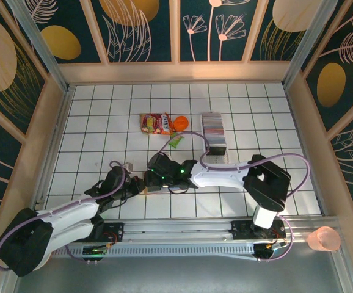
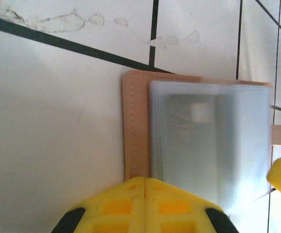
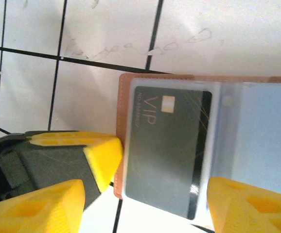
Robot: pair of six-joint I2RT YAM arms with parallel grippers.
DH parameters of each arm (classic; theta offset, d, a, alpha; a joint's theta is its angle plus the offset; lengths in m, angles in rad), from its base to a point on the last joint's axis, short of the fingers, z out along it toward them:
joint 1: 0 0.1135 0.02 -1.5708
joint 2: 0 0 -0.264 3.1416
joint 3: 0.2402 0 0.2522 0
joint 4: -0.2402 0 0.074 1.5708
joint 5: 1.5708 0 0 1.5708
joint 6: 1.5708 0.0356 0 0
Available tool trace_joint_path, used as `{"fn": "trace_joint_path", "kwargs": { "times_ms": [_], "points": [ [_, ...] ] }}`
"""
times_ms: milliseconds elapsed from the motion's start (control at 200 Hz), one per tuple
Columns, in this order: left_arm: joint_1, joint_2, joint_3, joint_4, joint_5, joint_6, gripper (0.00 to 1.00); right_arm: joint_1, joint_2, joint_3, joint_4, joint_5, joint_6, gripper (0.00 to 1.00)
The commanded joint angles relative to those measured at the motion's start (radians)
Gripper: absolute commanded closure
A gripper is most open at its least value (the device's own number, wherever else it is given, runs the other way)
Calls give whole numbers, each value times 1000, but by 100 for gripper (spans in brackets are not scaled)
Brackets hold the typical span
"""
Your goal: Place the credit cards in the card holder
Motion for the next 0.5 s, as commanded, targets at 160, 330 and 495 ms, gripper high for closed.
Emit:
{"fn": "trace_joint_path", "kwargs": {
  "times_ms": [160,330,495],
  "points": [
    [-5,18,-4,-17,-15,1,100,17,-58,-20,-148,84,61,30],
    [-5,20,-7,-8,-9,2,100,23,-61,-53,-176,120,97,32],
    [-3,20,-7,-8,-5,6,100,25,-32,-66,-190,126,110,33]
  ]
}}
